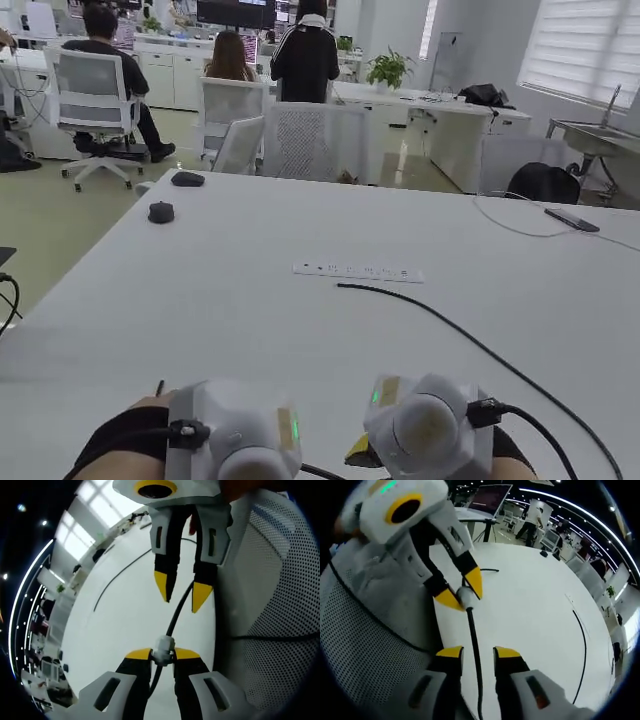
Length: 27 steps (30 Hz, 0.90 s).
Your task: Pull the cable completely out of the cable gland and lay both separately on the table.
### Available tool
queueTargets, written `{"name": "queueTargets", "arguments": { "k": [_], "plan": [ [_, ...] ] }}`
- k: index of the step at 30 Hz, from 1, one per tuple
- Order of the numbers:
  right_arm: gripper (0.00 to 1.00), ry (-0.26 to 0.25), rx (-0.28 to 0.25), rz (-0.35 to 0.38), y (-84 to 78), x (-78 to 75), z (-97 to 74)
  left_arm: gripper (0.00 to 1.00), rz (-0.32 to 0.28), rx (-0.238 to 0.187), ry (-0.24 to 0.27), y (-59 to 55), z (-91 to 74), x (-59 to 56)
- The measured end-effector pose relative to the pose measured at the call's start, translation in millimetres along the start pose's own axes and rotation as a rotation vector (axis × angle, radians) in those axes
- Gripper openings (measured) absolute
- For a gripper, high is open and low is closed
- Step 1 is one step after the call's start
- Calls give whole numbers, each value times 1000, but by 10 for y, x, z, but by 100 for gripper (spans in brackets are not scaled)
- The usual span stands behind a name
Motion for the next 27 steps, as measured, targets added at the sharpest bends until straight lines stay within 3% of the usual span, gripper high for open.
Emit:
{"name": "queueTargets", "arguments": {
  "k": [4, 6, 10, 13, 17, 19, 22, 24, 27],
  "plan": [
    [12, 16, -34, -11, 41, 28, -23, 17, 16, -25, -25, 60, 13, -59],
    [4, 37, -17, -18, 13, 47, -13, 17, 23, -28, -24, 71, 16, -58],
    [3, 16, 12, -38, -26, 19, -3, 17, 15, -19, -17, 46, 17, -29],
    [4, -9, 38, -9, -78, -40, -12, 17, -13, -13, -6, 11, 5, 10],
    [4, -68, 157, 31, -270, -135, -25, 17, -18, 2, 14, -24, -1, 43],
    [4, -113, 259, 43, -429, -204, -57, 17, -22, 9, 19, -37, -3, 51],
    [5, -138, 315, 31, -513, -244, -72, 17, -23, 9, 21, -31, -4, 50],
    [12, -134, 277, 14, -444, -221, -63, 17, -18, 9, 20, -23, -4, 46],
    [19, -71, 152, -7, -235, -117, -2, 17, -10, 5, 13, -17, 4, 30]
  ]
}}
Point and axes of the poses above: the centre of the closed fingertips' face, and the gripper's own axes: z roughly forward along the fingers, x roughly to its left, y roughly out of its top, the point moved 6 cm from there along -z, roughly backward along the fingers, and after that the axes turned 1 degree about -y, right-handed, at the moved point
